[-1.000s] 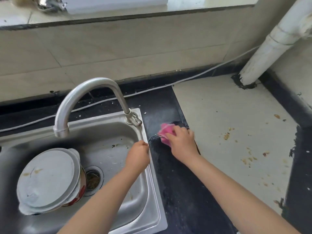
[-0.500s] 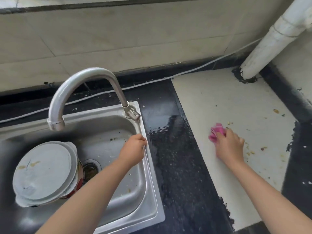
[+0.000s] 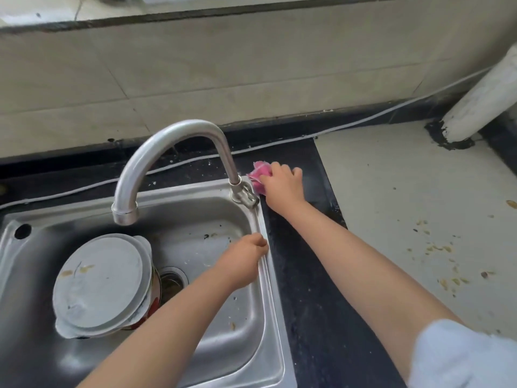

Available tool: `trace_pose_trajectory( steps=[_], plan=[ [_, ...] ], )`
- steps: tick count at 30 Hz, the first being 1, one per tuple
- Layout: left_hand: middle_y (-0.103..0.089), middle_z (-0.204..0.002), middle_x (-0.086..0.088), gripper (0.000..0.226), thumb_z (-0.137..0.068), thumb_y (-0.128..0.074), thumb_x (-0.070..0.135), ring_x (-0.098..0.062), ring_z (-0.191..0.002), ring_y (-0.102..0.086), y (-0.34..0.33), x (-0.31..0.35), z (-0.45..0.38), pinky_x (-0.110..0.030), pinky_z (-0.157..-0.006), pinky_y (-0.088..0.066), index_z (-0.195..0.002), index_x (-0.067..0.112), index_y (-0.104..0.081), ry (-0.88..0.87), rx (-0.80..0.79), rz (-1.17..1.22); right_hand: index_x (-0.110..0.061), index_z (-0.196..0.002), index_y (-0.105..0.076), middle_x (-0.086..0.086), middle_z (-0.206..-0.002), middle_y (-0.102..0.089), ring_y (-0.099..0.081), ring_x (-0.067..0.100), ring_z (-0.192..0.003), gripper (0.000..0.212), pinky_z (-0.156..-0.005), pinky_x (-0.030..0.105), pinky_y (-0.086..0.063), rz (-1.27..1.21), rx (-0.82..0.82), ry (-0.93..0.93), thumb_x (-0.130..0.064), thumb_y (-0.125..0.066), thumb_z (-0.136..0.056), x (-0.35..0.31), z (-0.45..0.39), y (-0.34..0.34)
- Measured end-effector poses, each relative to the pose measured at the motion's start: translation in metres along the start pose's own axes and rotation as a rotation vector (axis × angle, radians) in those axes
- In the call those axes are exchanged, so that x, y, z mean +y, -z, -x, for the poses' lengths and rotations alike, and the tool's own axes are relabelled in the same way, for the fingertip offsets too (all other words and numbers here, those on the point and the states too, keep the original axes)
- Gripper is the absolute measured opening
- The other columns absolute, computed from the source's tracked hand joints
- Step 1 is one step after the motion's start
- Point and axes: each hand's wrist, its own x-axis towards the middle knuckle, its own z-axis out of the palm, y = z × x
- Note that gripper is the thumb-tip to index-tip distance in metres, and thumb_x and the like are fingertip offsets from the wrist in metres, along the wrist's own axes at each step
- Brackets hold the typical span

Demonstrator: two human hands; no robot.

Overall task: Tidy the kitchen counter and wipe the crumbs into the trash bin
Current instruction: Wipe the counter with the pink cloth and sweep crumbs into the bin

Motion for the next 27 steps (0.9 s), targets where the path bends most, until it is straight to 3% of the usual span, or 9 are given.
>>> trace_pose_trajectory(
  steps=[3,8,11,14,16,19,22,27],
  plan=[
    [-0.042,-0.139,-0.002,0.052,-0.090,-0.037,-0.008,-0.019,-0.127,-0.042,0.001,-0.003,-0.001,-0.027,-0.102,-0.039,-0.137,0.011,-0.047,-0.023,-0.010,-0.003,-0.016,-0.131,-0.046,0.011,-0.135,-0.036,-0.033,0.029,-0.126,0.039,-0.102,0.042,-0.028,0.022,-0.127,0.025,-0.015,-0.044,-0.092,0.004,-0.002,-0.007],
    [-0.041,-0.140,-0.002,0.051,-0.091,-0.036,-0.007,-0.018,-0.129,-0.041,0.004,-0.007,-0.001,-0.029,-0.103,-0.039,-0.138,0.012,-0.047,-0.054,-0.032,0.001,-0.025,-0.128,-0.052,0.005,-0.133,-0.039,-0.035,0.026,-0.123,0.034,-0.099,0.037,-0.026,-0.008,-0.199,0.040,-0.027,-0.044,-0.095,0.053,0.057,-0.012],
    [-0.043,-0.139,-0.002,0.050,-0.091,-0.036,-0.006,-0.018,-0.129,-0.041,0.004,-0.011,-0.003,-0.028,-0.104,-0.039,-0.136,0.012,-0.050,-0.071,-0.035,0.010,-0.029,-0.131,-0.049,0.005,-0.130,-0.044,-0.041,0.025,-0.118,0.036,-0.094,0.034,-0.028,0.029,-0.137,-0.187,-0.029,-0.045,-0.095,0.108,0.107,-0.015],
    [-0.048,-0.134,-0.001,0.043,-0.095,-0.036,0.000,-0.016,-0.126,-0.045,0.006,-0.011,-0.007,-0.023,-0.098,-0.040,-0.132,0.011,-0.055,-0.076,-0.008,0.006,-0.017,-0.128,-0.054,0.014,-0.120,-0.049,-0.044,0.032,-0.113,0.035,-0.093,0.034,-0.029,-0.036,-0.110,-0.511,-0.024,-0.049,-0.094,0.139,0.132,-0.007],
    [-0.049,-0.132,-0.002,0.040,-0.095,-0.036,0.002,-0.017,-0.124,-0.046,0.006,-0.010,-0.009,-0.025,-0.094,-0.042,-0.128,0.011,-0.058,-0.075,0.010,-0.002,-0.014,-0.127,-0.055,0.018,-0.121,-0.049,-0.044,0.034,-0.114,0.035,-0.095,0.035,-0.028,-0.120,-0.043,-0.588,-0.023,-0.050,-0.093,0.136,0.130,-0.005],
    [-0.050,-0.129,-0.002,0.041,-0.093,-0.038,0.002,-0.016,-0.121,-0.048,0.005,-0.008,-0.010,-0.028,-0.091,-0.045,-0.124,0.013,-0.061,-0.062,0.005,-0.026,-0.019,-0.125,-0.057,0.013,-0.123,-0.054,-0.048,0.031,-0.113,0.033,-0.094,0.035,-0.029,-0.203,0.082,-0.335,-0.025,-0.050,-0.093,0.092,0.102,-0.009],
    [-0.051,-0.126,-0.003,0.043,-0.090,-0.038,-0.002,-0.019,-0.118,-0.051,0.007,-0.006,-0.009,-0.030,-0.091,-0.045,-0.125,0.011,-0.060,-0.066,-0.012,-0.046,-0.015,-0.125,-0.056,0.013,-0.123,-0.050,-0.046,0.031,-0.112,0.032,-0.090,0.036,-0.028,-0.163,0.063,-0.049,-0.021,-0.046,-0.094,0.031,0.056,-0.012],
    [-0.050,-0.129,-0.003,0.044,-0.092,-0.037,-0.001,-0.021,-0.118,-0.051,0.014,-0.004,-0.012,-0.028,-0.093,-0.043,-0.128,0.012,-0.058,-0.062,-0.031,-0.092,-0.012,-0.125,-0.052,0.011,-0.133,-0.039,-0.035,0.029,-0.124,0.035,-0.099,0.040,-0.029,-0.036,-0.023,-0.032,-0.012,-0.044,-0.091,0.005,0.008,-0.019]
  ],
)
